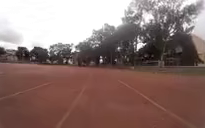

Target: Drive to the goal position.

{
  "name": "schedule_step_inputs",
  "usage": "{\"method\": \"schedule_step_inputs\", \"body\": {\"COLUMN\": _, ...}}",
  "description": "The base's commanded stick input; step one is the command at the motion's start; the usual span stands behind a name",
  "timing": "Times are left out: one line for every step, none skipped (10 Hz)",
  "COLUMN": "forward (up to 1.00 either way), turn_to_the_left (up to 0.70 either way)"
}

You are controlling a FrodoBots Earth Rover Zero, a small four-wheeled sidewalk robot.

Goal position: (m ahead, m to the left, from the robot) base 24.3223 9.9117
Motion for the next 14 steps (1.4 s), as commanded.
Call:
{"method": "schedule_step_inputs", "body": {"forward": 0.7, "turn_to_the_left": 0.0}}
{"method": "schedule_step_inputs", "body": {"forward": 0.7, "turn_to_the_left": 0.0}}
{"method": "schedule_step_inputs", "body": {"forward": 0.7, "turn_to_the_left": 0.0}}
{"method": "schedule_step_inputs", "body": {"forward": 0.7, "turn_to_the_left": 0.0}}
{"method": "schedule_step_inputs", "body": {"forward": 0.7, "turn_to_the_left": 0.0}}
{"method": "schedule_step_inputs", "body": {"forward": 0.7, "turn_to_the_left": 0.0}}
{"method": "schedule_step_inputs", "body": {"forward": 0.7, "turn_to_the_left": 0.0}}
{"method": "schedule_step_inputs", "body": {"forward": 0.7, "turn_to_the_left": 0.0}}
{"method": "schedule_step_inputs", "body": {"forward": 0.7, "turn_to_the_left": 0.0}}
{"method": "schedule_step_inputs", "body": {"forward": 0.7, "turn_to_the_left": 0.0}}
{"method": "schedule_step_inputs", "body": {"forward": 0.7, "turn_to_the_left": 0.0}}
{"method": "schedule_step_inputs", "body": {"forward": 0.7, "turn_to_the_left": 0.0}}
{"method": "schedule_step_inputs", "body": {"forward": 0.7, "turn_to_the_left": 0.0}}
{"method": "schedule_step_inputs", "body": {"forward": 0.7, "turn_to_the_left": 0.0}}
